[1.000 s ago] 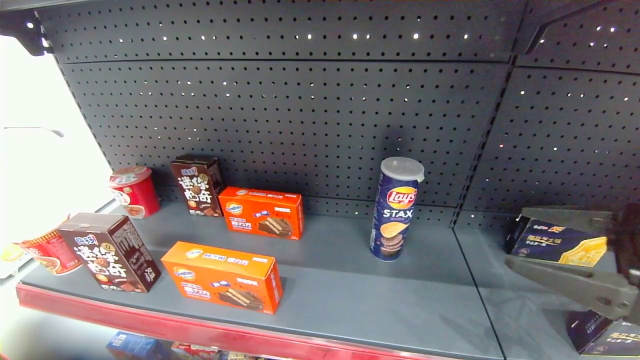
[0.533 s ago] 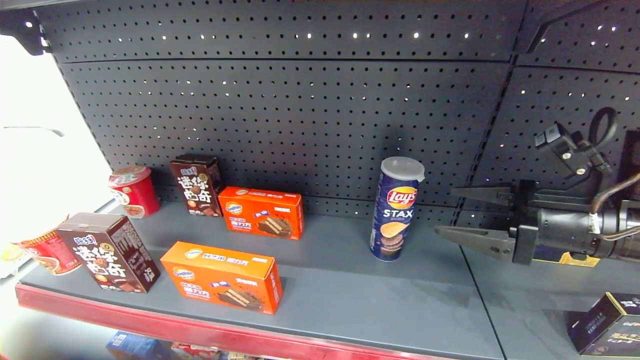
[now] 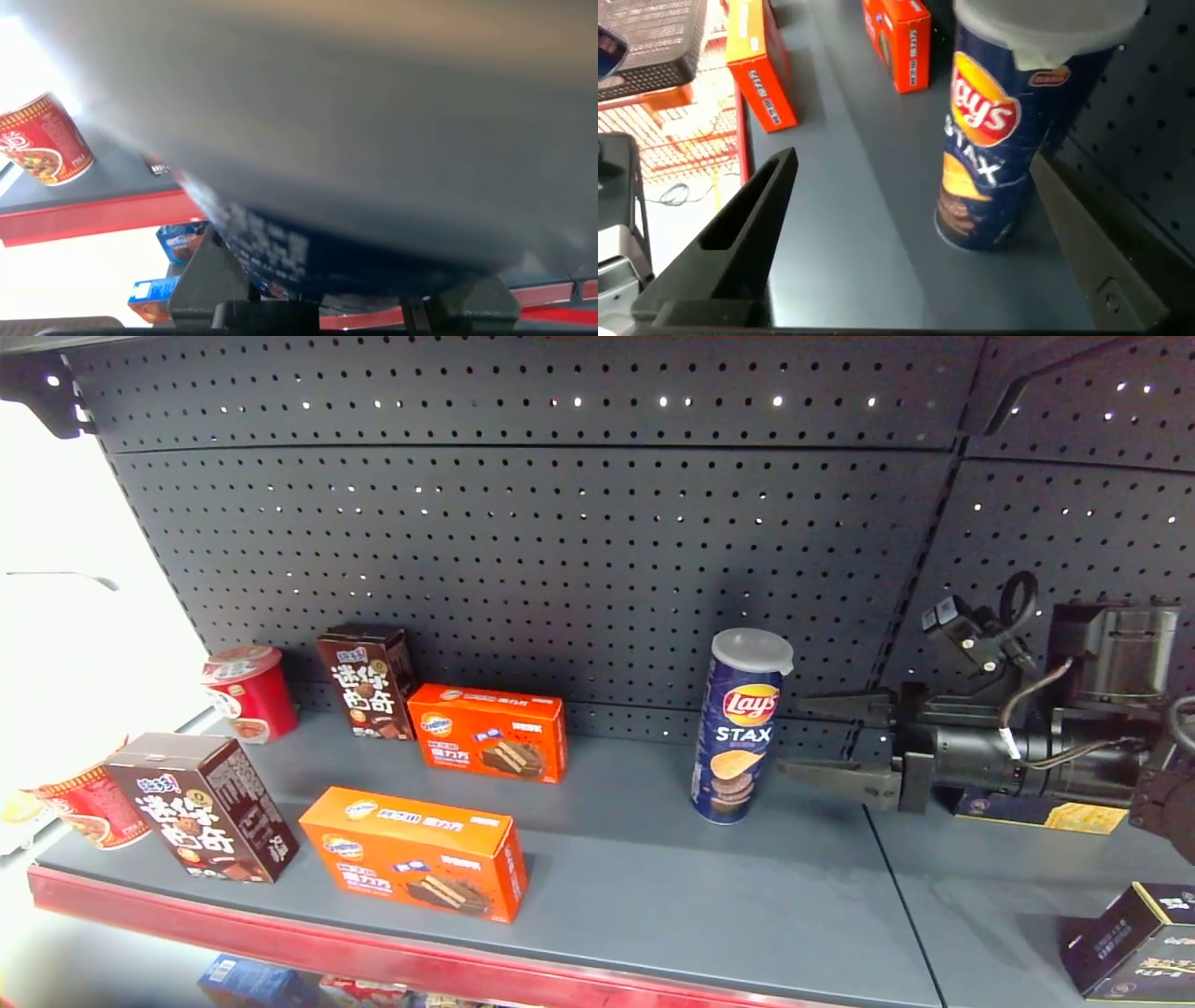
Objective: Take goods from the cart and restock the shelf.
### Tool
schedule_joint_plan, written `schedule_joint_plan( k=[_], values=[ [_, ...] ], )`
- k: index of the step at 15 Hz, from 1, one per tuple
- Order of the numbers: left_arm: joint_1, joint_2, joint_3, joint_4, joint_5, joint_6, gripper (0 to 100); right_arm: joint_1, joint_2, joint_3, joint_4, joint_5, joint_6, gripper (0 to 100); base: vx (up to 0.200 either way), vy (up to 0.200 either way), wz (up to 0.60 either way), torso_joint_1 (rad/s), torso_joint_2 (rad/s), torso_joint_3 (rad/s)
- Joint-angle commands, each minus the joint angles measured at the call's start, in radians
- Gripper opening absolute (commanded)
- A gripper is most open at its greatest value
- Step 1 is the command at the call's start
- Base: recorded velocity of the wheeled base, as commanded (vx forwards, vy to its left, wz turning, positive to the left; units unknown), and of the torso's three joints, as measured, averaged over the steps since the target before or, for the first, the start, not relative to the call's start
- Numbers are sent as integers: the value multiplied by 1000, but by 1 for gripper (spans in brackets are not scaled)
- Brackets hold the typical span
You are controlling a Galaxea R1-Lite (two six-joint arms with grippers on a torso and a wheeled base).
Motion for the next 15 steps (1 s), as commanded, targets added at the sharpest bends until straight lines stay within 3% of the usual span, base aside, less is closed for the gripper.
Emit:
schedule_joint_plan(
  k=[1,15],
  values=[
    [1,0,0,0,0,-15,0,-2,60,-26,-9,11,1,100,0,0,0,0,0,0],
    [3,3,0,2,0,-22,0,-4,294,-161,-64,0,0,100,0,0,0,0,0,0]
  ],
)
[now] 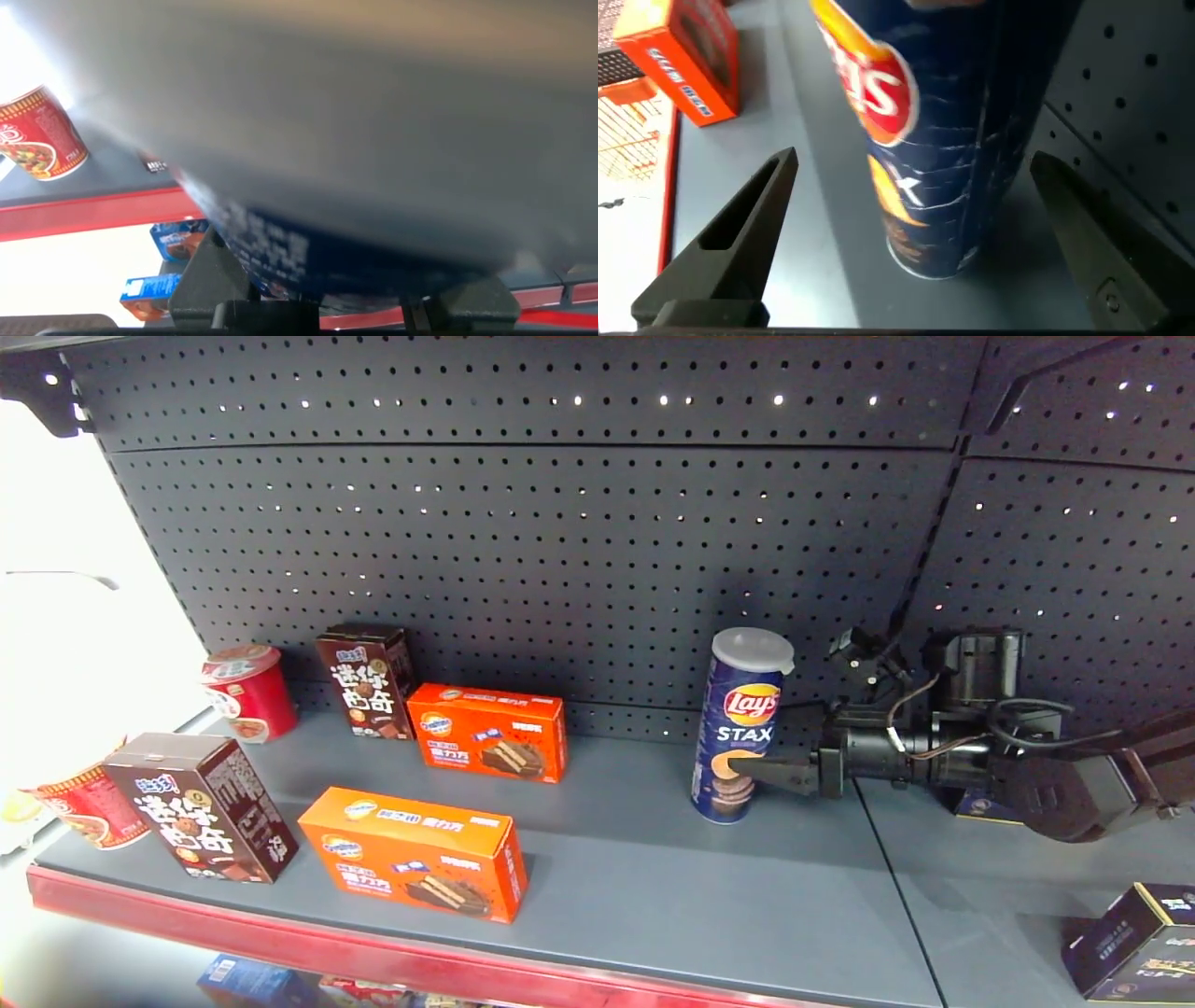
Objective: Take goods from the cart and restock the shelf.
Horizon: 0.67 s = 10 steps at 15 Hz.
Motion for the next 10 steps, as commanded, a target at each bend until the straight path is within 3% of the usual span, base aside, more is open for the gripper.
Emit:
schedule_joint_plan(
  k=[1,10],
  values=[
    [0,1,3,0,0,0,0,5,38,-14,-6,1,0,100,0,0,0,0,0,0],
    [2,0,1,0,0,0,0,11,142,-72,-35,-3,3,100,0,0,0,0,0,0]
  ],
)
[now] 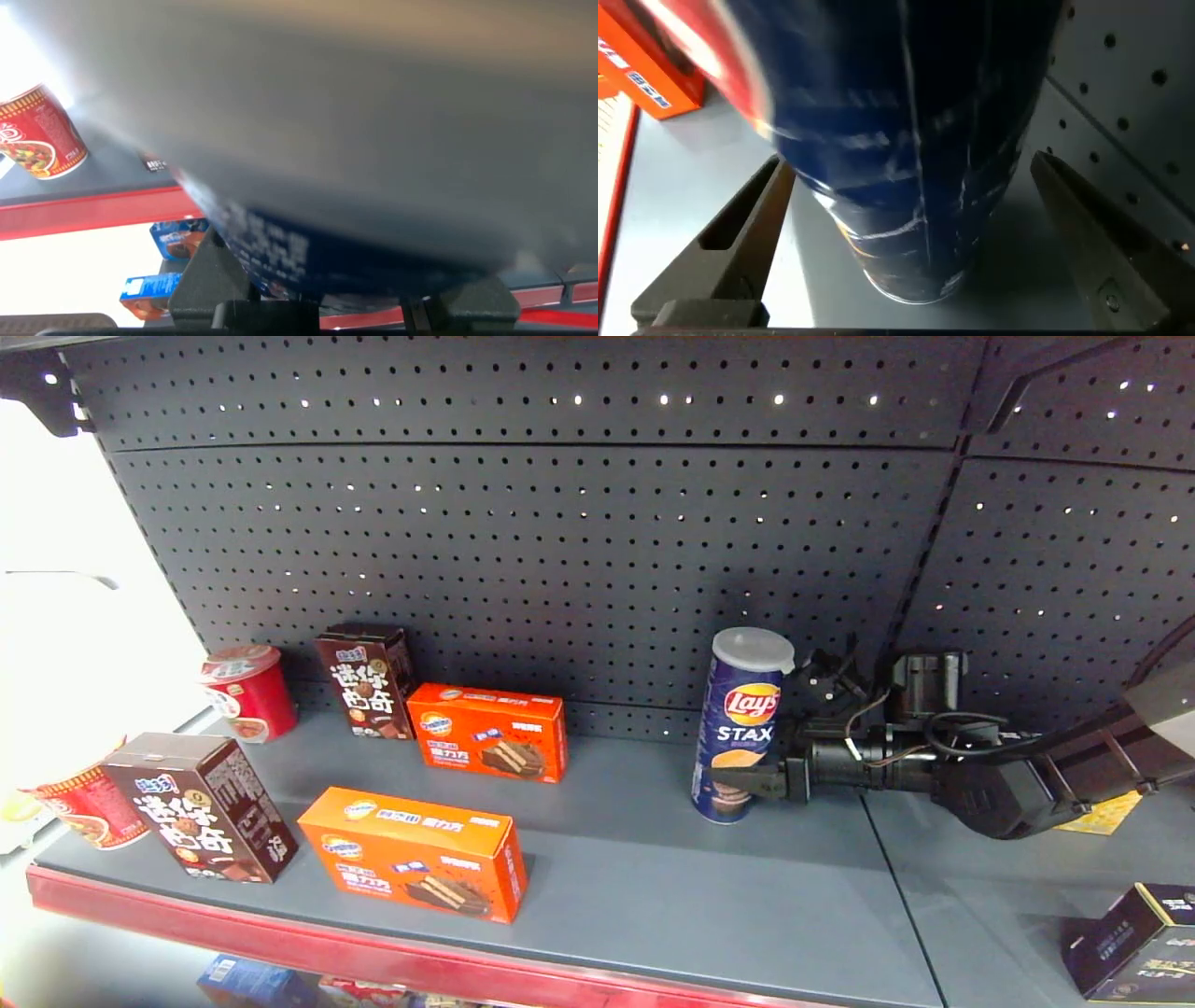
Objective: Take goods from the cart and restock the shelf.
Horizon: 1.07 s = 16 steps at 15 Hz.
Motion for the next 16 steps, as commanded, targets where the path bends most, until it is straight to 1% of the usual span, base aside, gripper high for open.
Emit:
schedule_joint_plan(
  k=[1,2,7,12,13,16],
  values=[
    [2,1,0,0,0,0,0,3,10,-2,-3,-2,1,100,0,0,0,0,0,0],
    [2,1,0,0,0,0,0,8,-8,8,-1,-44,0,100,0,0,0,0,0,0],
    [1,-4,11,0,0,0,0,31,-140,113,3,-84,1,100,0,0,0,0,0,0],
    [1,-4,14,0,-2,0,0,31,-113,113,-1,-85,4,100,0,0,0,0,0,0],
    [1,-4,14,0,-2,0,0,31,-103,106,-3,-85,6,0,0,0,0,0,0,0],
    [1,-4,12,0,-2,0,0,26,-77,84,0,-99,7,0,0,0,0,0,0,0]
  ],
)
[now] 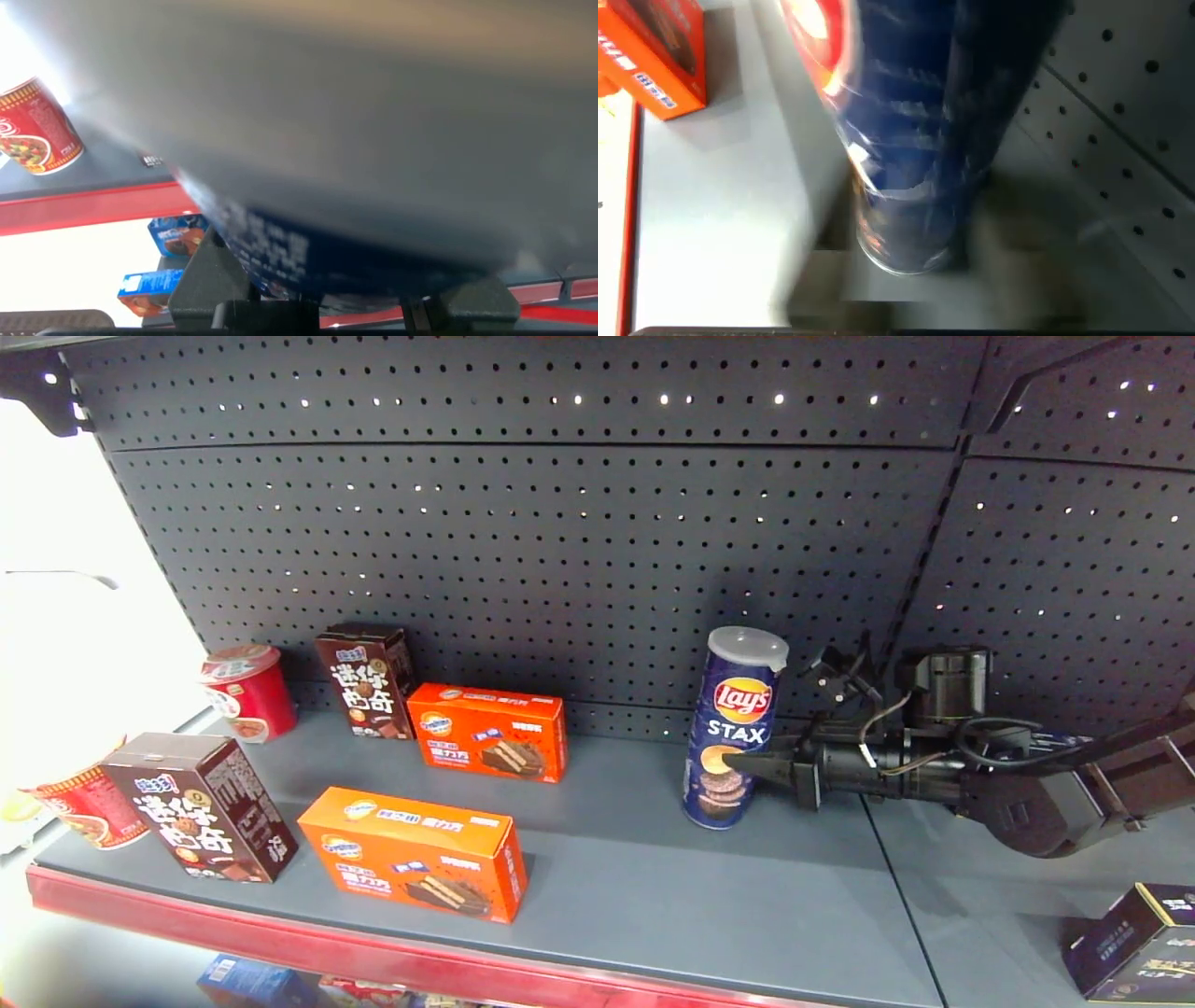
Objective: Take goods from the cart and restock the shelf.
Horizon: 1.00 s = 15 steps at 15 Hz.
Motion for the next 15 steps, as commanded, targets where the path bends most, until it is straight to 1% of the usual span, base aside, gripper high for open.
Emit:
schedule_joint_plan(
  k=[1,4,7,9,12,13,15],
  values=[
    [1,1,-2,0,0,0,0,-3,19,-7,1,0,0,0,0,0,0,0,0,0],
    [1,1,0,0,1,0,0,-1,29,-13,-1,0,0,0,0,0,0,0,0,0],
    [1,1,-2,0,0,0,0,3,-37,11,7,0,-2,0,0,0,0,0,0,0],
    [1,1,-3,-2,0,0,0,6,-112,69,8,0,-2,0,0,0,0,0,0,0],
    [-1,-1,1,0,-11,0,0,3,-264,237,-1,0,-8,0,0,0,0,0,0,0],
    [-1,1,6,-2,-11,0,0,3,-280,261,-4,0,-10,0,0,0,0,0,0,0],
    [-1,-1,11,-2,-11,0,0,19,-377,358,-4,-2,-13,0,0,0,0,0,0,0]
  ],
)
